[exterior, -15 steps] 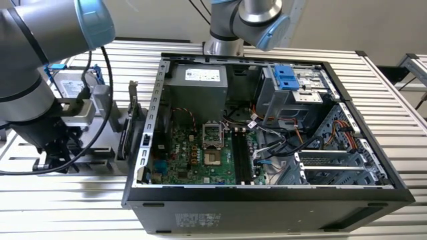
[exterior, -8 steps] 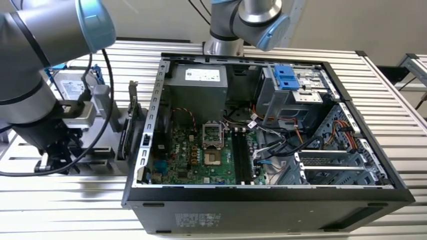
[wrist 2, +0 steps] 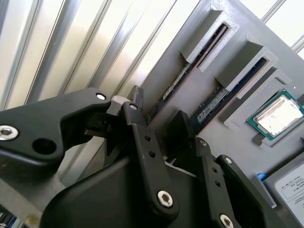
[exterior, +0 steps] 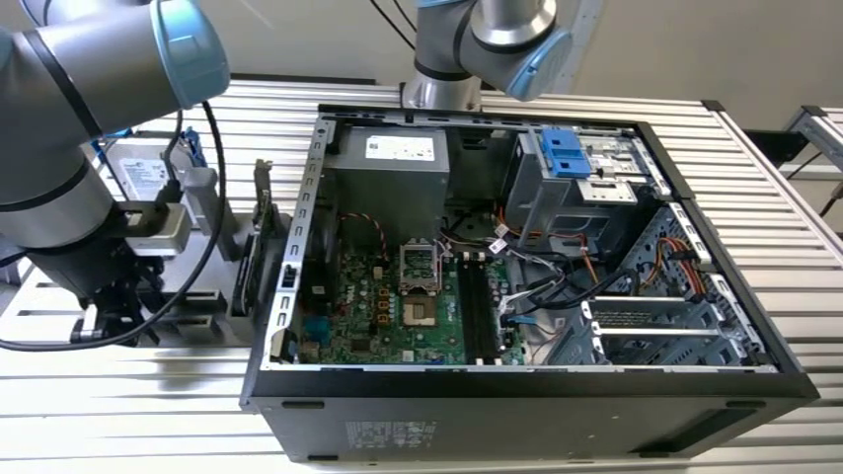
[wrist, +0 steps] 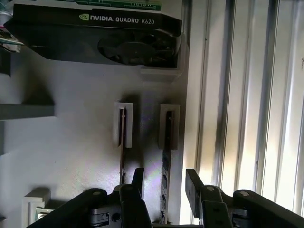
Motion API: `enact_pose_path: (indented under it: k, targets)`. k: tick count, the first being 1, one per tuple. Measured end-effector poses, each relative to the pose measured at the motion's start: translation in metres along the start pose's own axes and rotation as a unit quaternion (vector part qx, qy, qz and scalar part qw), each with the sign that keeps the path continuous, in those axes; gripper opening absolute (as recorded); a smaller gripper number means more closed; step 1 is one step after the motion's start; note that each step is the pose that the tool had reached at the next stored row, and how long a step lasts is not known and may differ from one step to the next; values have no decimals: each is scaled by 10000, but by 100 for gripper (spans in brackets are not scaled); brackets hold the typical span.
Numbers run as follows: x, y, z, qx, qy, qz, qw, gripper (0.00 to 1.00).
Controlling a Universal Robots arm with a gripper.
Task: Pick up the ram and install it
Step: 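Pick up the ram and move it above insertion slot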
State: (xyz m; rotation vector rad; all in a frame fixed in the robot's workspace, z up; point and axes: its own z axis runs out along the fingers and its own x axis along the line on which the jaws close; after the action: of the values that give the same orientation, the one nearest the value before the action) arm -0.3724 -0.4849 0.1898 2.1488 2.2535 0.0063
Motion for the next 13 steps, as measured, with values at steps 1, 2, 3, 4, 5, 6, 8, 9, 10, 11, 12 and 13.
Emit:
enact_pose_path:
  k: [1,2,3,4,5,6,8,9,10,11,12,13]
  targets:
    - [0,0,1,0,0,0,10000,100]
    - [0,0,3,-1,1,0,10000,100]
    - [0,0,3,-1,0,0,10000,100]
    - [0,0,4,0,0,0,10000,100]
    - [0,0,5,-1,1,0,10000,100]
    - [0,0,5,-1,1,0,10000,100]
    - [0,0,7,-1,1,0,10000,100]
    - [0,0,7,-1,1,0,10000,100]
    - [0,0,8,-1,1,0,10000,0]
    - [0,0,9,-1,1,0,10000,0]
    - [0,0,9,-1,0,0,10000,0]
    - [0,0,10,-1,1,0,10000,0]
